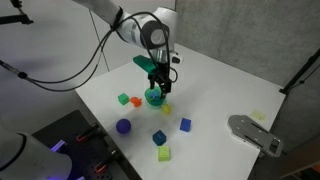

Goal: Remove the blue block from the green bowl and put it on the table.

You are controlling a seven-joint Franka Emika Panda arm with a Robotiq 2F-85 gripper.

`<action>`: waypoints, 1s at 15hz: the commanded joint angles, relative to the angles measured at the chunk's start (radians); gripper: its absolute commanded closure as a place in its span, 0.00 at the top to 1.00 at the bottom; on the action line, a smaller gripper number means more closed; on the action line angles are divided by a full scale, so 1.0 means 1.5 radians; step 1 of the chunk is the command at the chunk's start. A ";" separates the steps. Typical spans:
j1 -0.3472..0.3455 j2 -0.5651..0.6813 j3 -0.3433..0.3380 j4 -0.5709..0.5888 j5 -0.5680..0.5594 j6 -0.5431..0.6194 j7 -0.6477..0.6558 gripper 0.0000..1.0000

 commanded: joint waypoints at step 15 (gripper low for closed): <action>0.049 -0.300 0.116 -0.038 0.128 -0.086 -0.076 1.00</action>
